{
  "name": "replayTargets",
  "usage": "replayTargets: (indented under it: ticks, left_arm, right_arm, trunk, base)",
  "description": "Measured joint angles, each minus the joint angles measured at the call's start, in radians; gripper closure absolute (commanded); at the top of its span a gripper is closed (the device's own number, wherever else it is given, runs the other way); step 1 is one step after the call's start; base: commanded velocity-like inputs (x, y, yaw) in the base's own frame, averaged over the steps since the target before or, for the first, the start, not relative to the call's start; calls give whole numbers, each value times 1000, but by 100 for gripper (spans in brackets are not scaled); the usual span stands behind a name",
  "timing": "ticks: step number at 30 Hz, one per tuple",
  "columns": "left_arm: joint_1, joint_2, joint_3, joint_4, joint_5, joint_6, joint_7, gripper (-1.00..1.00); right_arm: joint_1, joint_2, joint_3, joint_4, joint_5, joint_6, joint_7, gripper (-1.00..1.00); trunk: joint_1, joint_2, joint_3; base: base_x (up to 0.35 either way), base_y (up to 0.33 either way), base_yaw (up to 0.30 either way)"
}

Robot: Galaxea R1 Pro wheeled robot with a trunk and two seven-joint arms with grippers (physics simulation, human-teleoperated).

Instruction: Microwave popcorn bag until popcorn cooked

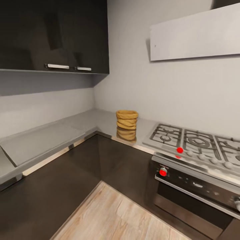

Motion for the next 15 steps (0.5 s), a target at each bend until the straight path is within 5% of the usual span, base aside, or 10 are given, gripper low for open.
replayTargets:
  ticks: [15]
  left_arm:
    - [0, 1, 8, 8, 6, -16, -1, -100]
  right_arm:
    - [0, 0, 0, 0, 0, -2, 0, -100]
  trunk:
    - [0, 0, 0]
  base:
    - [301, 179, 0]
